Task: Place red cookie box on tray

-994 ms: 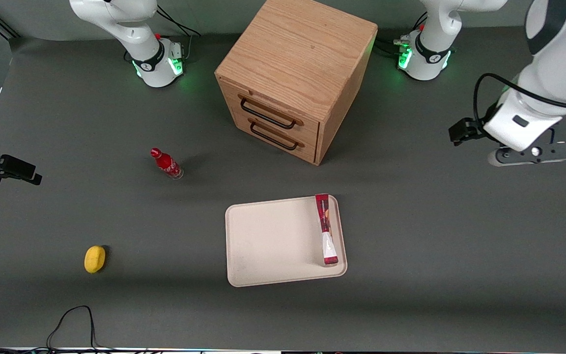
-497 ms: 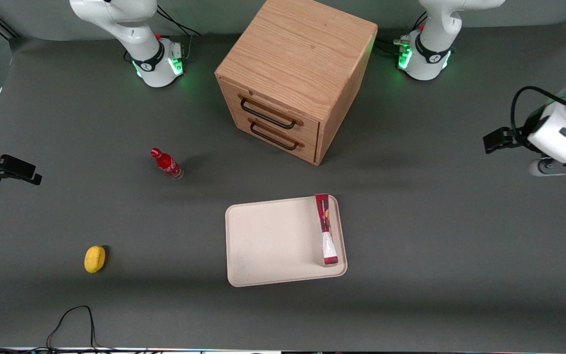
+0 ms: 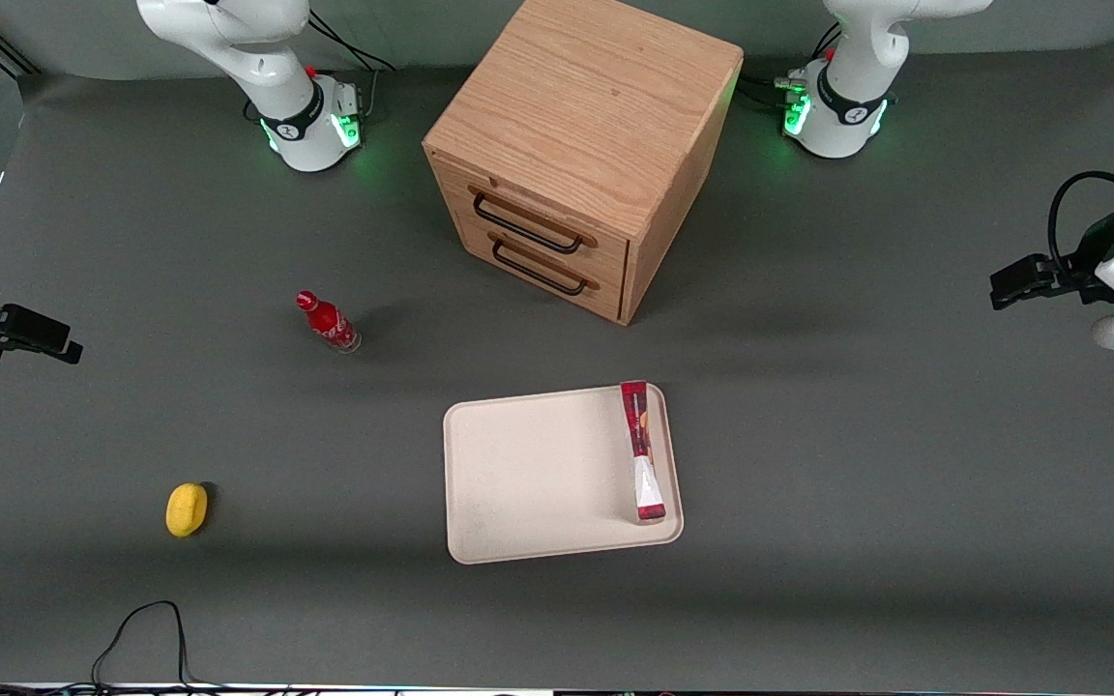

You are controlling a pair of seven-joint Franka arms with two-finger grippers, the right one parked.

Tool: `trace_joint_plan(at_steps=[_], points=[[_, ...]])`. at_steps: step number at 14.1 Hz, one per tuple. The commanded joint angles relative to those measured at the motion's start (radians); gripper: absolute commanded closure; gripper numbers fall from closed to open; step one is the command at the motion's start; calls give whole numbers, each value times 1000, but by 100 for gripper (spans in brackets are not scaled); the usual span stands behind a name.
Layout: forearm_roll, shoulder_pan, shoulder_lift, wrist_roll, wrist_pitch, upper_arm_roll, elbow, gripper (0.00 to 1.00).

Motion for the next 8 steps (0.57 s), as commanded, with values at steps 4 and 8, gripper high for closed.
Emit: trace_joint_plan(at_steps=[4, 8], points=[[-32, 1, 0, 17, -15, 5, 13, 0], [-47, 1, 2, 39, -18, 6, 15, 0]])
